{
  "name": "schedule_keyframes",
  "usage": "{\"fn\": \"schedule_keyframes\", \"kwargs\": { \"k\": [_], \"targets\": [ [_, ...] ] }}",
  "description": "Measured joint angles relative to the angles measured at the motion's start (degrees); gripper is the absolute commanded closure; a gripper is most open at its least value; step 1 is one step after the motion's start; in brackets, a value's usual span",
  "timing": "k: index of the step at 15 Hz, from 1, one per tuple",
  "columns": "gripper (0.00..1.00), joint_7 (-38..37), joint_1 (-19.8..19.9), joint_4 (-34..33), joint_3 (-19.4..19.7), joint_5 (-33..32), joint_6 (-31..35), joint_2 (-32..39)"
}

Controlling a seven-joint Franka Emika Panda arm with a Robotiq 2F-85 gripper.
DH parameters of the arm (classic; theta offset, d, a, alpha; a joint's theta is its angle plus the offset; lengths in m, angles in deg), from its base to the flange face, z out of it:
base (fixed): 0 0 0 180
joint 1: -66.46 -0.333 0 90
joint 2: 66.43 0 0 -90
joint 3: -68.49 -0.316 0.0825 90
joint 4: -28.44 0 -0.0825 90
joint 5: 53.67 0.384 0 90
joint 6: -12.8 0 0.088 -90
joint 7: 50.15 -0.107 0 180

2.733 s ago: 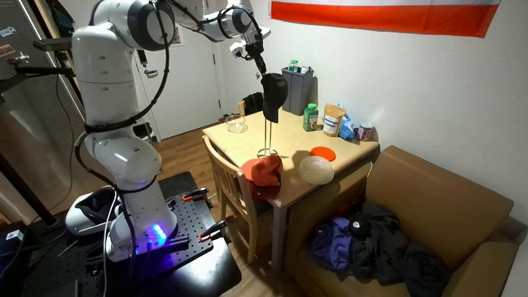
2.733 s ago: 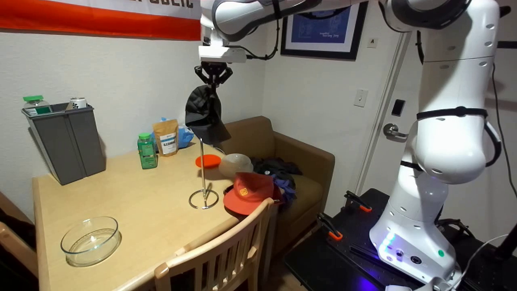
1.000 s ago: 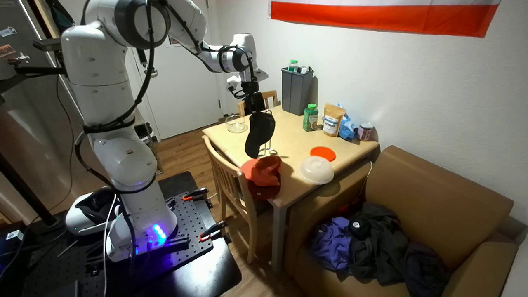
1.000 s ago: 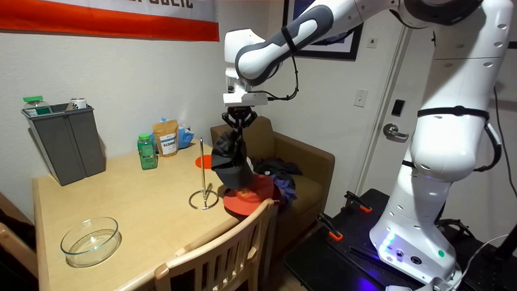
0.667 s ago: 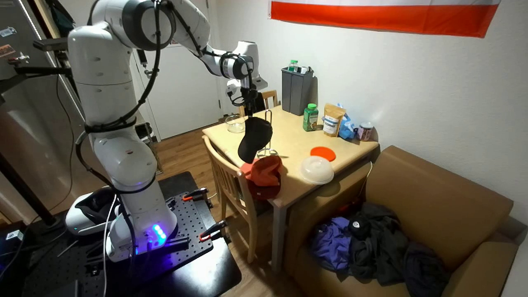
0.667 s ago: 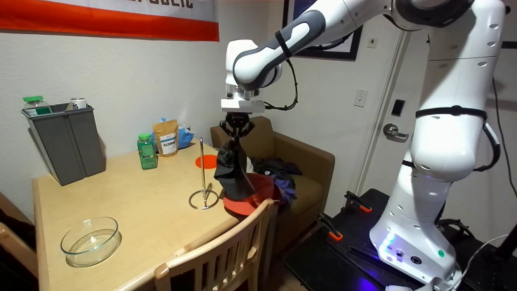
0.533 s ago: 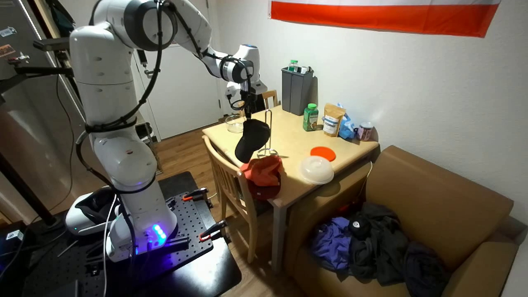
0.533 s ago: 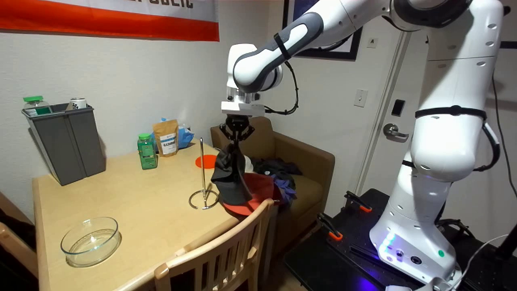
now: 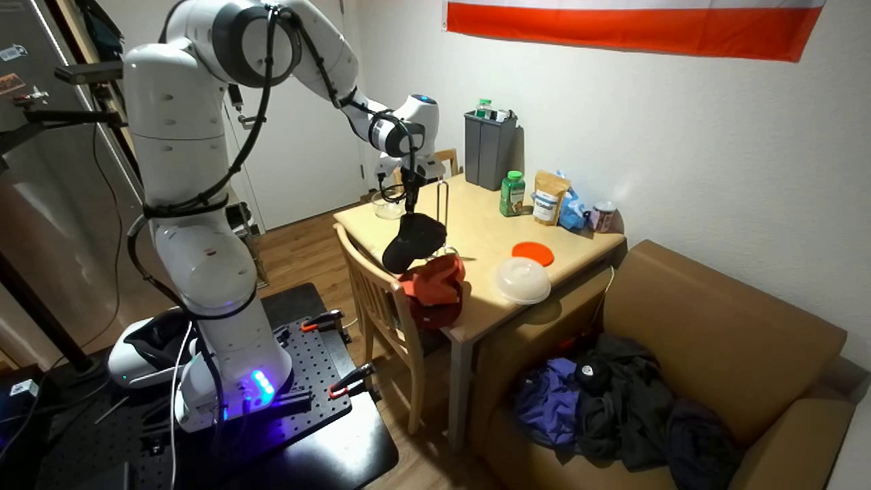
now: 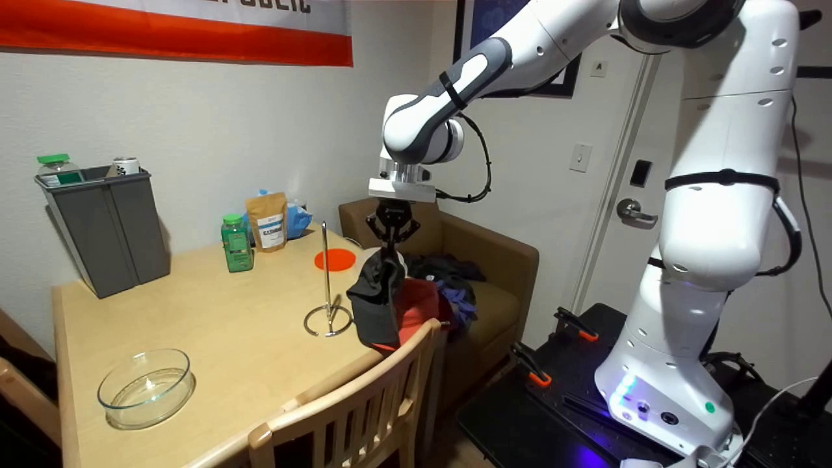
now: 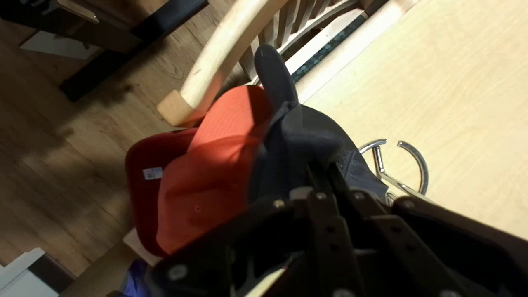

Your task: Take the cap off the stand and put it on the pile of caps on the table

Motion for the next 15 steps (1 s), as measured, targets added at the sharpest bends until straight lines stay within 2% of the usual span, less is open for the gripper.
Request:
{"fn": "schedule_keyframes", "kwargs": {
  "k": [6,15],
  "targets": [
    [0.99,0.6,1.2,0.6,1.3,0.0,1.3,0.7],
    [0.99,-8.4,0.9,2.5,4.9,-10.8,4.3,3.4]
  ]
}}
